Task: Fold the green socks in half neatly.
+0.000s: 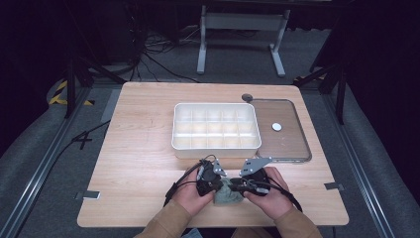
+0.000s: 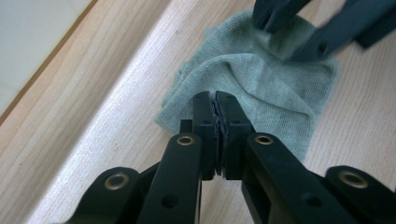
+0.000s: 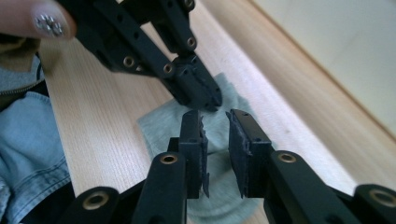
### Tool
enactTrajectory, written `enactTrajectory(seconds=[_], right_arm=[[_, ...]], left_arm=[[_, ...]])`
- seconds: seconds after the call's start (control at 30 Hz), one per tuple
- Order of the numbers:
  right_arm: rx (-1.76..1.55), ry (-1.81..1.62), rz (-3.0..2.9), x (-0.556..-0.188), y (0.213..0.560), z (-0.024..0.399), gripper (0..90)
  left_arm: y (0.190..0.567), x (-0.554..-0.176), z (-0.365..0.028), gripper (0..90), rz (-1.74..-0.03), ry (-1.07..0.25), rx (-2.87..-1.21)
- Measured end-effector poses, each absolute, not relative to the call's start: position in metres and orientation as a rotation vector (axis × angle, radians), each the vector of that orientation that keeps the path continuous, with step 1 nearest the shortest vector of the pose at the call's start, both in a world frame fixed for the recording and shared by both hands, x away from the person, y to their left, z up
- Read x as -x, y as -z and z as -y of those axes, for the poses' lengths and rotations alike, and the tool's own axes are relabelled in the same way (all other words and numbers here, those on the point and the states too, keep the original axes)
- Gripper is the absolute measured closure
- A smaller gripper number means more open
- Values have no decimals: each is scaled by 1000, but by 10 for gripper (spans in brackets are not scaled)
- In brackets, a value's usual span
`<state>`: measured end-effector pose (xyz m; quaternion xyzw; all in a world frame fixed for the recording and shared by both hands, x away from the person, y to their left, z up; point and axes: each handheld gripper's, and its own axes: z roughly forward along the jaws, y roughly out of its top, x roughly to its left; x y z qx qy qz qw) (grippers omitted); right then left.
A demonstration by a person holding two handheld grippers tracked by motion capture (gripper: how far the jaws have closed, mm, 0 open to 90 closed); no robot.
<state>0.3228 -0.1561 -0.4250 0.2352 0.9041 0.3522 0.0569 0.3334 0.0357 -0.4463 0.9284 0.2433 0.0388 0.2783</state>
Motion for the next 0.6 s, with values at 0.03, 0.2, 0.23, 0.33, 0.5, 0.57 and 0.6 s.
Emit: enactTrajectory(seconds=[0.03, 0.2, 0.23, 0.33, 0.5, 0.57, 0.6], right_arm=[[-721, -1060, -2740, -323, 425, 156, 773], [-706, -971, -2803, -324, 440, 147, 774], [-702, -948, -2807, -325, 443, 146, 774], [-692, -917, -2814, -326, 446, 144, 781], [-674, -875, -2834, -327, 449, 142, 809], [-672, -872, -2839, -327, 450, 142, 815], [-670, -872, -2843, -328, 450, 142, 818]], left_arm=[[446, -333, -36, 853, -646, -104, -2481], [433, -330, -47, 811, -637, -107, -2431], [432, -329, -50, 804, -646, -97, -2417], [430, -329, -58, 785, -665, -90, -2415], [435, -330, -67, 758, -685, -42, -2450], [438, -329, -66, 759, -662, -40, -2482], [440, -329, -65, 759, -645, -42, -2486]])
